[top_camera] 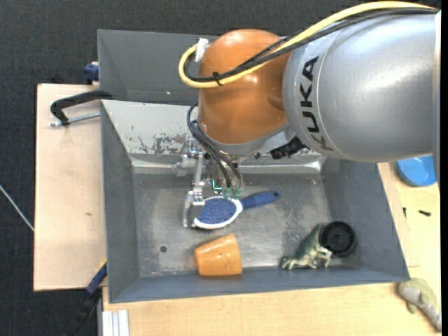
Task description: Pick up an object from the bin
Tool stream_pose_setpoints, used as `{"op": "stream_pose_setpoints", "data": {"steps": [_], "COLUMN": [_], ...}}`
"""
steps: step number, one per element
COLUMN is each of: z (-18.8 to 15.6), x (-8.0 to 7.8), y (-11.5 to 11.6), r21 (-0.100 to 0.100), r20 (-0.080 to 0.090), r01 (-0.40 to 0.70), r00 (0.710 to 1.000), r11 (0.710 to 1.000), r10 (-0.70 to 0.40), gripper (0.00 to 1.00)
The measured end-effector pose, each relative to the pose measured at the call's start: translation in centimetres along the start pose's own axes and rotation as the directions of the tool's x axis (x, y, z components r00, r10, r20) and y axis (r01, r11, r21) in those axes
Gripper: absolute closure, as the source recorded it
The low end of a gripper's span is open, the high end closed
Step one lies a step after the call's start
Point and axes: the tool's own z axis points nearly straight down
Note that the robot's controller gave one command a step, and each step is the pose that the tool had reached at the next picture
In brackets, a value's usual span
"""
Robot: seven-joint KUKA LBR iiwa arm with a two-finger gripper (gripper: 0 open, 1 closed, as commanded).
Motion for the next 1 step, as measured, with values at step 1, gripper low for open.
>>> {"op": "stream_pose_setpoints", "data": {"steps": [1], "z": [-0.48], "x": [-0.19], "y": [-0.14], "r21": [-0.002], "r20": [0.009], "r01": [-0.004], "r00": [1.000], "r11": [1.000], "r10": [0.004], "gripper": [1.00]}}
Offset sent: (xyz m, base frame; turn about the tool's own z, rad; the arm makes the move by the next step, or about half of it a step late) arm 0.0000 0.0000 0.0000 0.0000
